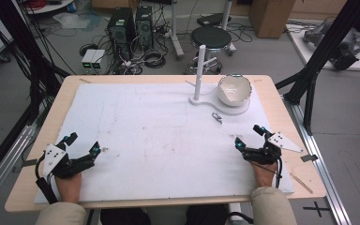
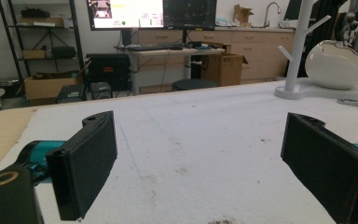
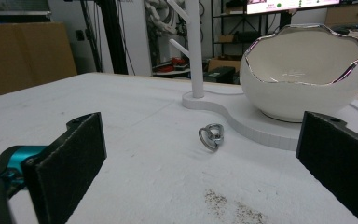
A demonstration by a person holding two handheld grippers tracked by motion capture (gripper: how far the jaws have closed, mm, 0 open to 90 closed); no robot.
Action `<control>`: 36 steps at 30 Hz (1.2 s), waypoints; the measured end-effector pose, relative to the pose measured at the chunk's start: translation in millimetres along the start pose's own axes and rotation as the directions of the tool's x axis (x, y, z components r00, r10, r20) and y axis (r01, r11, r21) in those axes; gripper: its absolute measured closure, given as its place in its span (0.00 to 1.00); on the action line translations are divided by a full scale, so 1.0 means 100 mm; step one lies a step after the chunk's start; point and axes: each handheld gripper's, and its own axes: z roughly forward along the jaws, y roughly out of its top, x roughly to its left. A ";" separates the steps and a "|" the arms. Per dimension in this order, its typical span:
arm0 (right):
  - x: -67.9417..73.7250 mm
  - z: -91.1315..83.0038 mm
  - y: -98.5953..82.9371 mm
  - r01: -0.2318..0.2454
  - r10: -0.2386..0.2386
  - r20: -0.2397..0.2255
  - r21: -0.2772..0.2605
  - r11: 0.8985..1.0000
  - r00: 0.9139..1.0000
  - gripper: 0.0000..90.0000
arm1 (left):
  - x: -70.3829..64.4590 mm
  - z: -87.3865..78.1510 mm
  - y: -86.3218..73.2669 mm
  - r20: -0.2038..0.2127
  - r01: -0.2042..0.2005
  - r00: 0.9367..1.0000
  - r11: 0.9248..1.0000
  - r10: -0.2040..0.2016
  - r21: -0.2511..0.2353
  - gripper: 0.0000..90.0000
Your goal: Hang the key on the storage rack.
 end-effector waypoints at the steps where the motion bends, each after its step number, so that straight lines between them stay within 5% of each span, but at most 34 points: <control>1: 0.00 0.00 0.00 0.001 -0.001 -0.001 0.004 1.000 1.000 0.01 | 0.00 0.00 0.00 0.000 0.000 1.000 1.000 0.000 0.000 0.12; 5: -0.01 0.03 0.02 -0.012 0.012 0.000 0.037 0.999 1.000 0.01 | 0.00 0.00 0.00 0.000 -0.003 1.000 1.000 0.003 -0.004 0.12; 13: -0.03 0.10 0.27 0.058 -0.061 0.021 0.121 0.991 0.998 0.01 | 0.00 0.00 0.00 0.003 -0.002 1.000 1.000 0.002 0.002 0.12; 14: -0.02 0.19 0.43 0.108 -0.113 0.017 0.165 0.980 0.994 0.01 | 0.00 0.00 0.00 0.003 -0.003 1.000 1.000 0.003 0.003 0.12; 19: -0.02 0.39 0.68 0.154 -0.152 -0.024 0.238 0.959 0.988 0.01 | 0.00 0.00 0.00 0.004 -0.002 1.000 1.000 0.002 0.000 0.12; 22: -0.02 0.65 0.86 0.191 -0.176 -0.073 0.319 0.929 0.982 0.01 | 0.00 0.00 0.00 0.006 -0.002 1.000 1.000 0.002 0.001 0.12; 23: -0.02 0.65 0.86 0.191 -0.176 -0.073 0.319 0.929 0.982 0.01 | 0.00 0.00 0.00 0.006 -0.002 1.000 1.000 0.002 0.001 0.12; 25: -0.03 0.80 0.93 0.195 -0.173 -0.091 0.379 0.904 0.981 0.01 | 0.00 0.00 0.00 0.006 -0.001 1.000 1.000 0.001 0.001 0.12; 26: -0.03 0.80 0.93 0.195 -0.173 -0.091 0.379 0.904 0.981 0.01 | 0.00 0.00 0.00 0.006 -0.001 1.000 1.000 0.001 0.001 0.12; 27: -0.02 0.90 0.96 0.209 -0.190 -0.089 0.426 0.880 0.978 0.01 | 0.01 0.00 0.00 0.006 -0.001 1.000 1.000 0.001 0.001 0.12; 29: -0.02 0.98 0.97 0.219 -0.200 -0.091 0.454 0.864 0.976 0.01 | 0.00 0.00 0.00 0.006 0.004 1.000 1.000 -0.004 0.002 0.12; 30: -0.02 0.98 0.97 0.219 -0.200 -0.091 0.454 0.864 0.976 0.01 | 0.00 0.00 0.00 0.006 0.004 1.000 1.000 -0.004 0.002 0.12; 32: -0.02 1.11 0.98 0.225 -0.204 -0.098 0.502 0.835 0.974 0.01 | 0.01 0.00 0.00 0.006 0.003 1.000 1.000 -0.003 0.002 0.12; 36: 0.00 1.26 0.94 0.236 -0.211 -0.110 0.559 0.795 0.971 0.01 | 0.01 0.01 0.00 0.005 0.006 1.000 1.000 -0.006 0.002 0.12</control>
